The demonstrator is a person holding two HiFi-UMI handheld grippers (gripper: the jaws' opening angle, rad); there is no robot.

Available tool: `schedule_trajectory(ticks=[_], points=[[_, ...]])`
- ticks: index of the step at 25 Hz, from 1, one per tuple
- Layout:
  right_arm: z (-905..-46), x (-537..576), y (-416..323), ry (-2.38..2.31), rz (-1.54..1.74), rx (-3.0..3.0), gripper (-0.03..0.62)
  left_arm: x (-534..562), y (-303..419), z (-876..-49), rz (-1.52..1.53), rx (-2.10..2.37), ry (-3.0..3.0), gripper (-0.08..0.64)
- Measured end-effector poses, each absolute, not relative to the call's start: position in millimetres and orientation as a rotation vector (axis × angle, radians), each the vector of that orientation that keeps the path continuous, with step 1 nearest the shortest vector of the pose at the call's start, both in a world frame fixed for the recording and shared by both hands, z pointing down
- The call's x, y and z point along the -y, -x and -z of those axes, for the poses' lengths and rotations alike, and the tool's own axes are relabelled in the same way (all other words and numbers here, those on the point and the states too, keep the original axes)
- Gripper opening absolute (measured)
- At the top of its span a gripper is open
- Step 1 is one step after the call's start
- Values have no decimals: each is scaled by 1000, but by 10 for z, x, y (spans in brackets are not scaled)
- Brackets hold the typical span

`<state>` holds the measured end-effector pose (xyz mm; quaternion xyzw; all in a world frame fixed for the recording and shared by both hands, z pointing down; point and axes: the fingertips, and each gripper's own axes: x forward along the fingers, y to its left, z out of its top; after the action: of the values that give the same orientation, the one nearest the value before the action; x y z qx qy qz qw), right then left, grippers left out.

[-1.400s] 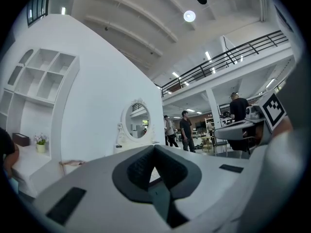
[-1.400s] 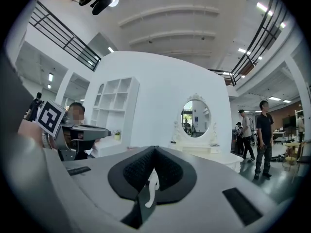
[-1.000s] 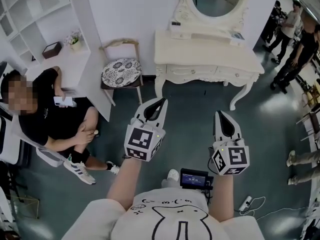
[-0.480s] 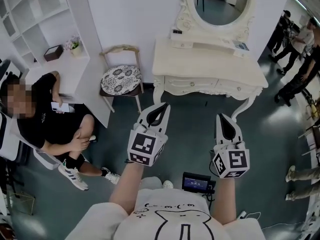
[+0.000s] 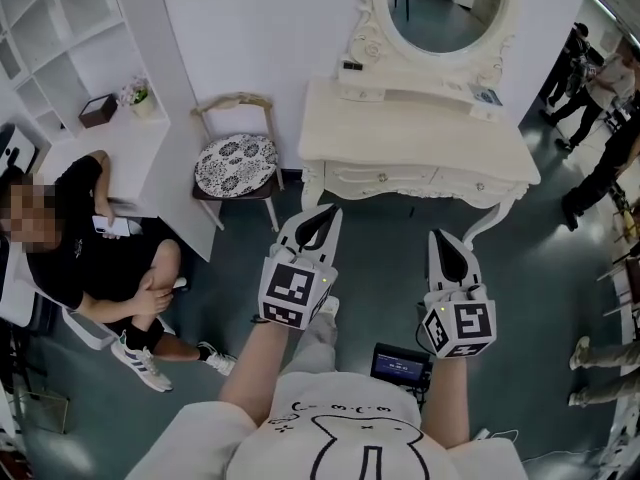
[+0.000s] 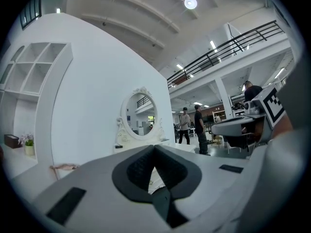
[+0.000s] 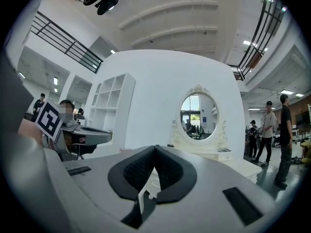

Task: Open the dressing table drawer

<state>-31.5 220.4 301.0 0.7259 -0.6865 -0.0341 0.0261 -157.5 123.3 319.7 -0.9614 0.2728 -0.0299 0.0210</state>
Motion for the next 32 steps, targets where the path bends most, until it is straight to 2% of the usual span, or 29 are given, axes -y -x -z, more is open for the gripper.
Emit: schedule_trajectory(ticks=[18,32], points=[[-3054,-771,-259,-2219,17,2182,15,258,964,-3203,118,-897,2990,-3],[-3096,231,-748,-2290,-31,2127,15,1269,364,-3247,135,-767,3021,-3]])
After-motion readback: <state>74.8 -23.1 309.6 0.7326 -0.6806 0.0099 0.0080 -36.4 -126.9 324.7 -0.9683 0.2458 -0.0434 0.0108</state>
